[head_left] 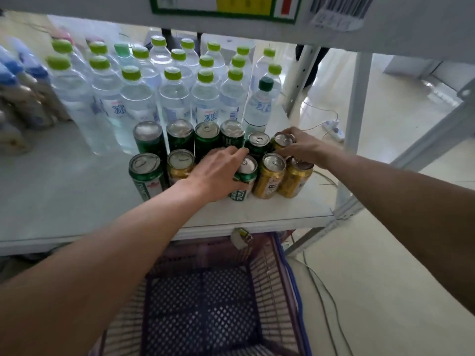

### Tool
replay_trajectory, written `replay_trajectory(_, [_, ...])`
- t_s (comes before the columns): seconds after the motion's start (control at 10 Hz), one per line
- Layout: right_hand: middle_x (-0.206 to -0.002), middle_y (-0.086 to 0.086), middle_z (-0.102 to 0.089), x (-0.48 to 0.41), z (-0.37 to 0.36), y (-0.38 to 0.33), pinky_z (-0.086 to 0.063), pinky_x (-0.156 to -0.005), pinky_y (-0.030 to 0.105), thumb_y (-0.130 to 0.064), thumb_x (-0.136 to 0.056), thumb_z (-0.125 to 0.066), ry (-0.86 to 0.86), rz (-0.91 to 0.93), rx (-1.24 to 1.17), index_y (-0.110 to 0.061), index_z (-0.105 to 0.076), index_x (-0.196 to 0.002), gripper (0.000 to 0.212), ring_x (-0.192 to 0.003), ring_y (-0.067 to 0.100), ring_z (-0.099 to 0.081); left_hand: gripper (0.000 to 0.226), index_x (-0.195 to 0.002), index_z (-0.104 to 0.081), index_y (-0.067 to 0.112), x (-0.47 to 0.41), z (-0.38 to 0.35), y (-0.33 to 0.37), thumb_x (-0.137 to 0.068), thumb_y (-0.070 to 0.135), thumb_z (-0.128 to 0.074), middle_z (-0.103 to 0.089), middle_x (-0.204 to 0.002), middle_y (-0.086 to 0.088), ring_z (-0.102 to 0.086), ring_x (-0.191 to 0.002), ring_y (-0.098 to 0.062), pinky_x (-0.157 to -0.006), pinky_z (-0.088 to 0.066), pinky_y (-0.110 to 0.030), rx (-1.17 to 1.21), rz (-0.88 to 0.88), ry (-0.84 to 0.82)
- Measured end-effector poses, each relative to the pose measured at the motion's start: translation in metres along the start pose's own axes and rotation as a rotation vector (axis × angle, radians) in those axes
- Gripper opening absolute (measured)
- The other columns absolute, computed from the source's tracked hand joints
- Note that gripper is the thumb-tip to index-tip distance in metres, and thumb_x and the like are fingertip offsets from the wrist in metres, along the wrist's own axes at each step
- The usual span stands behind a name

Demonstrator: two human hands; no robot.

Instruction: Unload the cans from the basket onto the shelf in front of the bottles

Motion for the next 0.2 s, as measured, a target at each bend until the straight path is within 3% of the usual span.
replay_trajectory(0.1, [-0.145, 0.014, -0.053, 0.006, -0.002, -0.006, -0.049, -0.094, 0.036, -0.044, -0.087, -0.075, 0.051, -0.03, 0.105, -0.024, -0.036, -0.153, 0.079, -0.123, 0.035, -0.056, 0.075, -0.144, -0.046, 0.013, 0.015, 0.007, -0.003, -0.081, 0.03, -0.082, -0.057, -0.139, -0.009, -0.057, -0.125, -0.03, -0.101, -0.049, -0.042, 0.038, 0.002, 0.051])
replay_trajectory(0.2, [-0.144, 0.016, -0.055, 0.019, 0.001, -0.012, -0.046, -0.101, 0.04, -0.051, -0.093, -0.064, 0.208, -0.028, 0.183, -0.02, -0.037, -0.152, 0.072, -0.125, 0.036, -0.056, 0.065, -0.145, -0.049, 0.01, 0.031, 0.016, -0.006, -0.086, 0.019, -0.077, -0.056, -0.143, -0.008, -0.059, -0.124, -0.029, -0.097, -0.051, -0.039, 0.08, 0.016, 0.133])
Point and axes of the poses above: each hand's wrist, its own x-axis away from the middle knuckle, its own z-axis out of the back of the hand, y = z × x, the point moved 2 cm from there along -x, towards the middle knuckle
